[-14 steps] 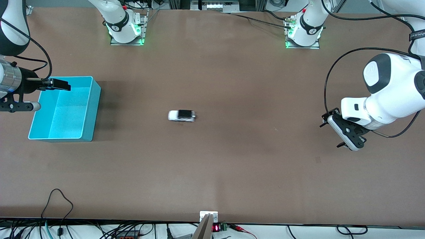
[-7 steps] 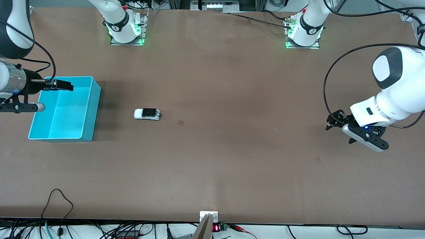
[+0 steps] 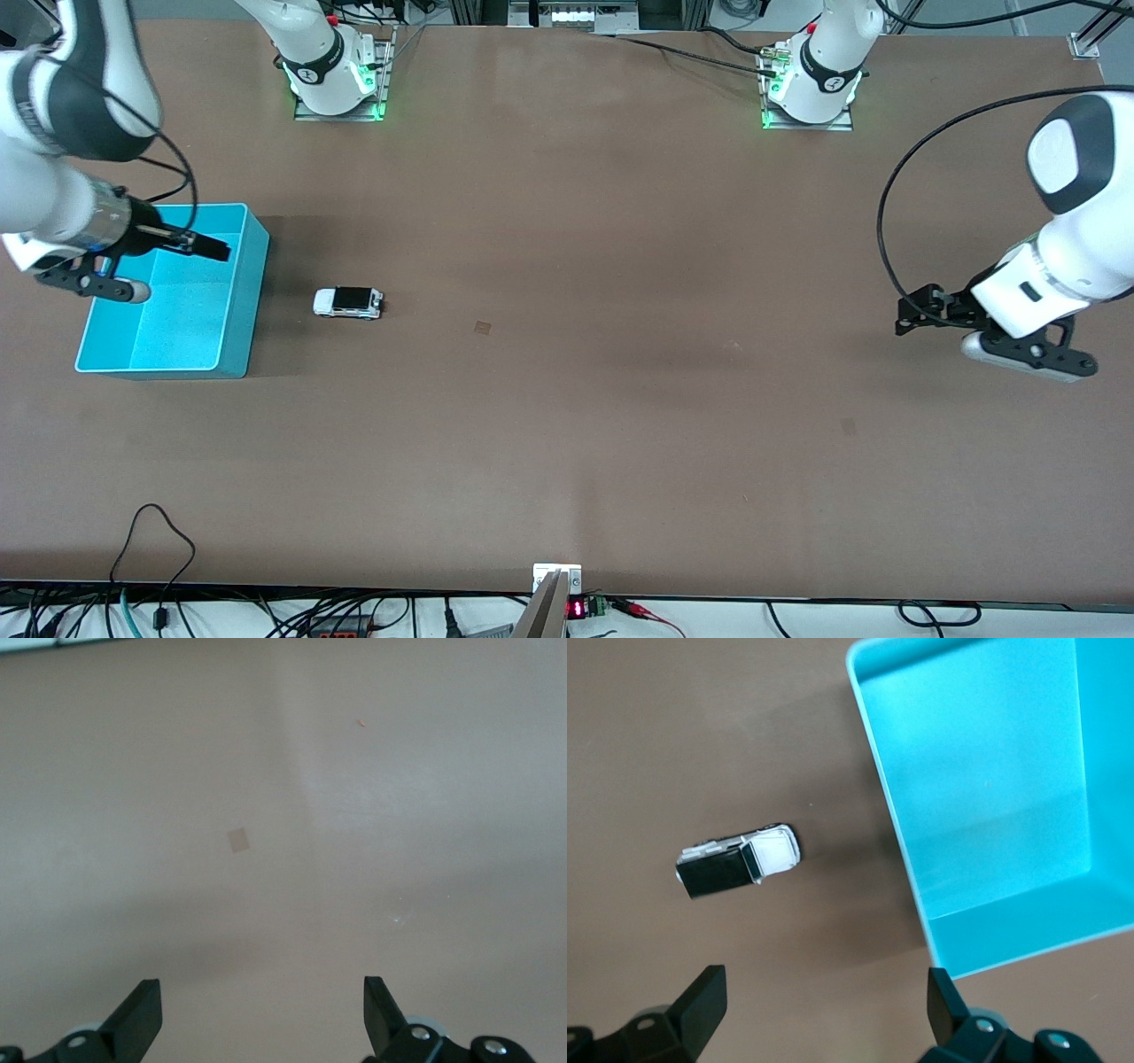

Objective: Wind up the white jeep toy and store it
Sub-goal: 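Reach the right gripper toward the rolling jeep while the left gripper withdraws, then lower the right gripper over the jeep and close on it, then lift the jeep with the right gripper and carry it over the box, then lower the jeep into the turquoise box and open the right gripper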

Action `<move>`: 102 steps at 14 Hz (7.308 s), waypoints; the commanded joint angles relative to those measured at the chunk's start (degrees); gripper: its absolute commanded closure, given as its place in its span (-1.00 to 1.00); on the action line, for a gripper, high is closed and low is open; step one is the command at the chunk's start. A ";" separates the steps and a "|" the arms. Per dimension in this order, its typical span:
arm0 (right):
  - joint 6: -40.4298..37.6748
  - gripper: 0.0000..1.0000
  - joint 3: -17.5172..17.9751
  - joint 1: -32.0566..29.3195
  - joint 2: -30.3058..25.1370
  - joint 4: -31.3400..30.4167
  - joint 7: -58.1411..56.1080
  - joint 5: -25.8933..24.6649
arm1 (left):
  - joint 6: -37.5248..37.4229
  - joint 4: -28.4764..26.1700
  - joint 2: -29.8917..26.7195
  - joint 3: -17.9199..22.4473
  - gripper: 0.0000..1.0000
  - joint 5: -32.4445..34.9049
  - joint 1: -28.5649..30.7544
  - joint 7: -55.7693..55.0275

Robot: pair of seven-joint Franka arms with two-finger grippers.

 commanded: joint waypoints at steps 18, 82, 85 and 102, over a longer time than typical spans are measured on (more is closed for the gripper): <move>35.18 -1.00 -0.16 9.12 9.16 -16.96 49.29 15.87 | -17.56 9.98 -3.86 2.01 -1.00 1.40 -0.43 -8.30; 33.18 1.00 1.51 -18.82 16.56 -11.60 -33.06 -9.51 | -19.67 8.75 -6.32 1.48 -1.00 1.75 0.10 -8.91; 32.92 1.00 1.95 -18.91 16.65 -12.12 -33.06 -9.42 | -19.67 8.66 -6.23 1.48 -1.00 1.67 0.10 -8.91; 29.67 -1.00 3.62 -19.26 12.53 -12.57 -33.67 -9.16 | -19.58 8.23 -5.88 1.48 -1.00 1.75 0.18 -8.91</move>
